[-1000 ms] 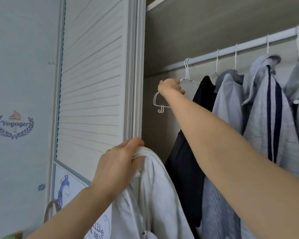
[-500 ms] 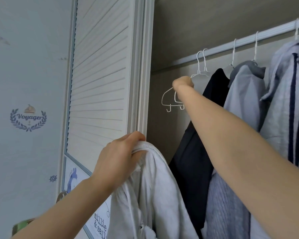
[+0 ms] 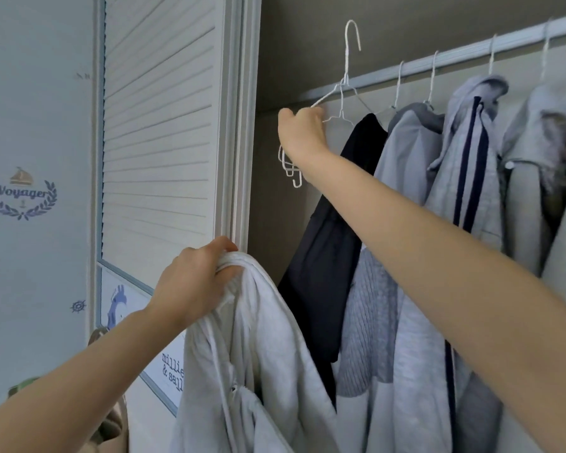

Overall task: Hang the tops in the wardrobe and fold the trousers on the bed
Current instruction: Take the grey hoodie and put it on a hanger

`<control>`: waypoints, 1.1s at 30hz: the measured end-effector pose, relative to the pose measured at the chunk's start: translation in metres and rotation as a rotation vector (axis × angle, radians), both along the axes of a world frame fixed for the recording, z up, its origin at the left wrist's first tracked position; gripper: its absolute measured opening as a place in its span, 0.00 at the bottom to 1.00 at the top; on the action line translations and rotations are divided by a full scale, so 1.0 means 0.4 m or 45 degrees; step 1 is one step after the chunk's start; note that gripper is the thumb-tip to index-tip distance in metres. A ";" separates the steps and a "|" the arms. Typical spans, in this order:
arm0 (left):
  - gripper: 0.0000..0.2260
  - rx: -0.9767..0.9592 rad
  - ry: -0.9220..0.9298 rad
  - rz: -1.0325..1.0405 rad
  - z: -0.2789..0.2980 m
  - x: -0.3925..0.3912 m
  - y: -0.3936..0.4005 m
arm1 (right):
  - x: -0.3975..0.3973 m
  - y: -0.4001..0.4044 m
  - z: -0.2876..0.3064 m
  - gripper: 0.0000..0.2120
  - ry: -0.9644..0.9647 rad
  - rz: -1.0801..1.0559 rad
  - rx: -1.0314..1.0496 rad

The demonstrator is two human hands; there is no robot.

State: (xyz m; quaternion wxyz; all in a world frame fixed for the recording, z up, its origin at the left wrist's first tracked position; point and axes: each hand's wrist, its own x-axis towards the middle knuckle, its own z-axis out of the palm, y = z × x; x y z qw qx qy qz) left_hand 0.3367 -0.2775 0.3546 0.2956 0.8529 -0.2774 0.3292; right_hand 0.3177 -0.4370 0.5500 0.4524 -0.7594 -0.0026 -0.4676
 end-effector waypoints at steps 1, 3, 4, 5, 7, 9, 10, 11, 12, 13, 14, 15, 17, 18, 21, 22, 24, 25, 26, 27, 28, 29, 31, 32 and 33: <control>0.10 -0.045 0.045 -0.022 -0.006 0.000 0.005 | -0.035 0.018 -0.023 0.12 0.009 0.000 -0.006; 0.09 -0.175 0.133 -0.108 -0.022 -0.010 0.014 | -0.117 0.048 -0.076 0.10 -0.018 -0.032 0.001; 0.09 -0.247 0.168 -0.149 -0.028 -0.013 0.018 | -0.158 0.057 -0.099 0.10 -0.037 -0.013 0.023; 0.08 -0.328 0.214 -0.186 -0.031 -0.017 0.024 | -0.200 0.066 -0.122 0.10 -0.037 0.050 0.079; 0.07 -0.507 0.374 -0.274 -0.034 -0.029 0.040 | -0.297 0.089 -0.171 0.07 0.019 0.201 0.188; 0.06 -0.668 0.520 -0.367 -0.042 -0.043 0.053 | -0.388 0.108 -0.226 0.08 0.088 0.201 0.183; 0.05 -0.717 0.568 -0.403 -0.044 -0.052 0.060 | -0.430 0.115 -0.253 0.09 0.086 0.140 0.146; 0.05 -0.741 0.607 -0.429 -0.044 -0.060 0.069 | -0.471 0.125 -0.281 0.09 0.076 0.088 0.124; 0.05 -0.742 0.648 -0.446 -0.049 -0.070 0.078 | -0.513 0.137 -0.313 0.09 0.079 0.053 0.119; 0.04 -0.729 0.676 -0.455 -0.054 -0.077 0.085 | -0.551 0.144 -0.341 0.09 0.090 0.042 0.124; 0.03 -0.711 0.703 -0.450 -0.065 -0.084 0.090 | -0.593 0.146 -0.370 0.10 0.116 0.059 0.142; 0.03 -0.698 0.717 -0.431 -0.071 -0.085 0.093 | -0.622 0.143 -0.390 0.11 0.150 0.104 0.167; 0.04 -0.641 0.767 -0.417 -0.096 -0.100 0.101 | -0.698 0.145 -0.442 0.11 0.198 0.220 0.325; 0.05 -0.615 0.784 -0.426 -0.107 -0.103 0.105 | -0.728 0.145 -0.466 0.10 0.200 0.306 0.431; 0.06 -0.558 0.821 -0.425 -0.153 -0.114 0.110 | -0.826 0.147 -0.549 0.09 0.219 0.557 0.680; 0.07 -0.542 0.836 -0.401 -0.165 -0.115 0.113 | -0.850 0.143 -0.572 0.09 0.238 0.607 0.718; 0.08 -0.507 0.858 -0.356 -0.185 -0.119 0.123 | -0.898 0.129 -0.612 0.09 0.303 0.635 0.726; 0.06 -0.472 0.849 -0.341 -0.195 -0.120 0.128 | -0.921 0.119 -0.629 0.09 0.338 0.641 0.711; 0.05 -0.414 0.829 -0.314 -0.205 -0.122 0.134 | -0.944 0.106 -0.646 0.08 0.372 0.650 0.691; 0.05 -0.341 0.794 -0.278 -0.216 -0.122 0.139 | -0.966 0.092 -0.663 0.07 0.405 0.662 0.678; 0.06 -0.272 0.752 -0.240 -0.225 -0.124 0.142 | -0.989 0.075 -0.678 0.07 0.439 0.681 0.675; 0.06 -0.228 0.721 -0.203 -0.235 -0.124 0.146 | -1.009 0.060 -0.695 0.08 0.471 0.709 0.685; 0.07 -0.227 0.719 -0.152 -0.248 -0.129 0.150 | -1.037 0.036 -0.725 0.09 0.521 0.794 0.724; 0.08 -0.252 0.742 -0.151 -0.253 -0.136 0.146 | -1.047 0.025 -0.739 0.09 0.539 0.835 0.745; 0.08 -0.267 0.761 -0.176 -0.254 -0.147 0.140 | -1.051 0.018 -0.753 0.10 0.560 0.859 0.752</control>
